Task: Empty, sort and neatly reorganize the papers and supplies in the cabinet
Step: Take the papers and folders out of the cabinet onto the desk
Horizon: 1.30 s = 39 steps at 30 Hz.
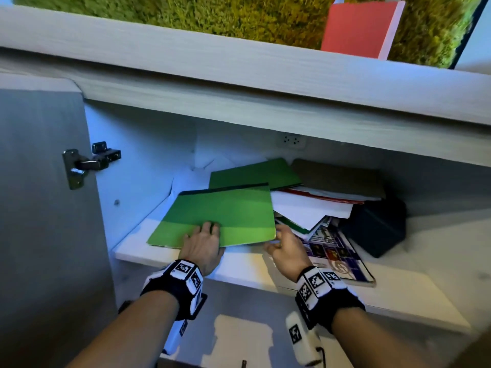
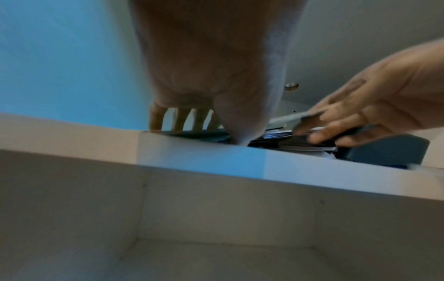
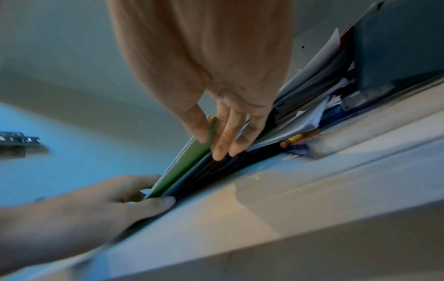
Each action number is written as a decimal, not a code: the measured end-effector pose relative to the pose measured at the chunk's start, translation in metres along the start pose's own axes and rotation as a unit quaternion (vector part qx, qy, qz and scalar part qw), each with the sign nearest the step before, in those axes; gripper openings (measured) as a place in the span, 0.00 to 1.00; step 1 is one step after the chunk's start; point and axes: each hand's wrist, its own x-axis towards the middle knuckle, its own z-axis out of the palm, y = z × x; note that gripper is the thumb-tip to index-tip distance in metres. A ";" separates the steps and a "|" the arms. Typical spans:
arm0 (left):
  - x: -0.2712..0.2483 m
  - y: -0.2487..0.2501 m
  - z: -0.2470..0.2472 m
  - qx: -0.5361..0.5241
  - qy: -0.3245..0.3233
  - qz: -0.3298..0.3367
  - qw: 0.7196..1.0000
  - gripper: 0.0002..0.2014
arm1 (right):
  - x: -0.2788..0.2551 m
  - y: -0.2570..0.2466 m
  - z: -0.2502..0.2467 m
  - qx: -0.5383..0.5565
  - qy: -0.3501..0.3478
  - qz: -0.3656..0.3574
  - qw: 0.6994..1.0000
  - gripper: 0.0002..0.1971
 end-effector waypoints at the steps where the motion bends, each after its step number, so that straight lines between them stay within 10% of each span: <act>1: 0.002 0.000 0.002 0.006 0.014 -0.004 1.000 0.28 | 0.001 -0.004 0.000 0.037 0.003 -0.012 0.999 0.20; 6: 0.013 -0.007 0.003 -0.009 0.100 -0.036 0.994 0.24 | 0.014 -0.013 -0.022 -0.118 0.065 -0.104 0.985 0.24; 11: 0.018 -0.014 0.013 -0.055 0.135 -0.041 0.988 0.25 | 0.040 -0.011 -0.069 -0.507 0.091 -0.087 0.853 0.32; 18: 0.026 -0.016 0.024 -0.077 0.123 -0.026 0.989 0.31 | 0.078 0.014 -0.101 -0.648 0.063 0.012 0.759 0.32; 29: 0.051 -0.016 0.032 -0.093 0.129 0.020 0.987 0.32 | 0.128 0.032 -0.119 -0.604 -0.005 0.069 0.794 0.33; 39: 0.050 -0.015 0.035 -0.104 0.200 0.028 0.974 0.34 | 0.121 0.018 -0.157 -0.680 0.012 -0.023 0.733 0.17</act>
